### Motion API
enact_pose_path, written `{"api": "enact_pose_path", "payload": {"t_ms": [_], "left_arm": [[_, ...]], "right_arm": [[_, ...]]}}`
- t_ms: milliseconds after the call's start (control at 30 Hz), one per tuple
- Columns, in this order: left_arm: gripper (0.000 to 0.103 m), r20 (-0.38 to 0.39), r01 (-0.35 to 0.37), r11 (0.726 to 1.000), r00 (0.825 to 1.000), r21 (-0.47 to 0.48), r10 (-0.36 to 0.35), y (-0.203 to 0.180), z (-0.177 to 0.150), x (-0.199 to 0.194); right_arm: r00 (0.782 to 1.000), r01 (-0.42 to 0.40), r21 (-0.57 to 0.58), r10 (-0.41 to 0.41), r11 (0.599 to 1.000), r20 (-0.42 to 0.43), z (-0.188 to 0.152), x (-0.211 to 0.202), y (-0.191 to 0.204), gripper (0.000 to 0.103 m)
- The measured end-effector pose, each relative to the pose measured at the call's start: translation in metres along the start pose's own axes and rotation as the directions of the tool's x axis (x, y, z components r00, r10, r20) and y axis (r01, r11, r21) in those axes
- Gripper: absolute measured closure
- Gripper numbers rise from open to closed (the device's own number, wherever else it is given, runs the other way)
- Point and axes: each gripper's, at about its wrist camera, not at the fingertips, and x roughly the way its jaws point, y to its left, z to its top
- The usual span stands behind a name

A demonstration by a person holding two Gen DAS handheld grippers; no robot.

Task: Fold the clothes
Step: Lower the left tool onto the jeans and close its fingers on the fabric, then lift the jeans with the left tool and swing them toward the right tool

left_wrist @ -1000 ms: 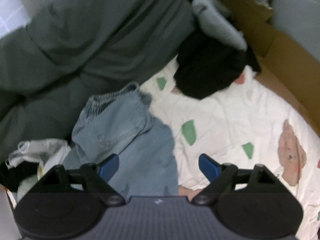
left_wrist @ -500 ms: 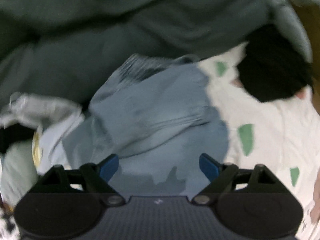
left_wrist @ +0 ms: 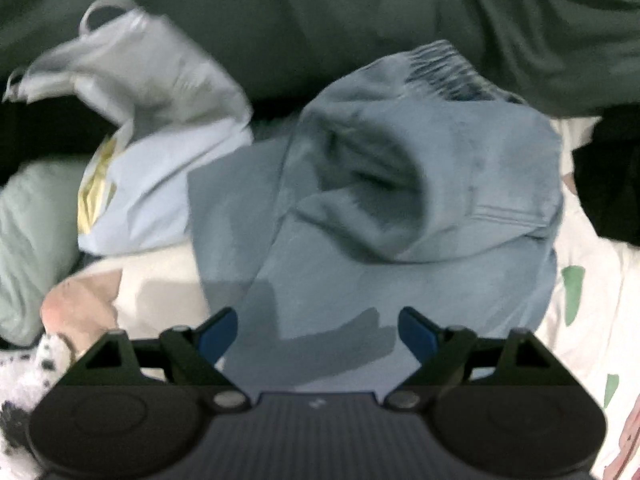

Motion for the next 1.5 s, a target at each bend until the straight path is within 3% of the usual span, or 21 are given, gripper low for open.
{"api": "enact_pose_path", "payload": {"t_ms": [133,233,333,533,767,1033,1233,1333,1367,1500], "left_arm": [[0.014,-0.007,0.017,0.998,1.000,-0.053,-0.017,0.020,-0.006,0.004],[0.015,-0.059,0.027,0.997,0.998,-0.074,-0.032,0.030,-0.011,0.016],[0.025,-0.126,0.071,0.989,0.988,-0.129,-0.087,0.034,-0.016,0.026],[0.023,-0.150,0.115,0.990,0.981,-0.076,-0.125,0.016,-0.022,0.028],[0.017,-0.128,0.186,0.980,0.973,-0.070,-0.194,0.004,-0.024,0.020],[0.018,-0.140,0.158,0.987,0.977,-0.023,-0.160,-0.003,-0.023,0.041],[0.032,-0.122,0.178,0.979,0.974,-0.099,-0.189,0.007,-0.018,0.043],[0.051,-0.104,0.213,0.973,0.970,-0.085,-0.221,0.006,-0.018,0.033],[0.060,-0.102,0.242,0.967,0.963,-0.086,-0.250,0.005,-0.017,0.029],[0.061,-0.098,0.386,0.919,0.914,-0.077,-0.393,-0.002,-0.012,0.013]], "right_arm": [[1.000,0.005,0.033,-0.004,0.999,-0.012,-0.003,0.008,-0.009,0.018],[1.000,0.014,0.043,-0.013,0.999,-0.013,-0.005,0.010,-0.014,0.018],[1.000,0.028,0.046,-0.027,0.999,-0.016,-0.005,0.012,-0.015,0.018],[0.999,0.042,0.032,-0.042,0.999,-0.002,-0.003,0.010,-0.011,0.018],[1.000,0.025,0.052,-0.026,0.998,0.014,-0.004,0.006,-0.014,0.018],[1.000,0.020,0.053,-0.021,0.998,0.018,-0.007,0.003,-0.016,0.018],[0.999,0.039,0.066,-0.040,0.997,0.020,-0.007,0.005,-0.023,0.018],[0.999,0.048,0.075,-0.050,0.996,0.019,-0.006,0.007,-0.026,0.018],[0.999,0.048,0.077,-0.050,0.996,0.019,-0.006,0.007,-0.027,0.018],[0.999,0.044,0.072,-0.045,0.996,0.015,-0.006,0.011,-0.025,0.018]]}}
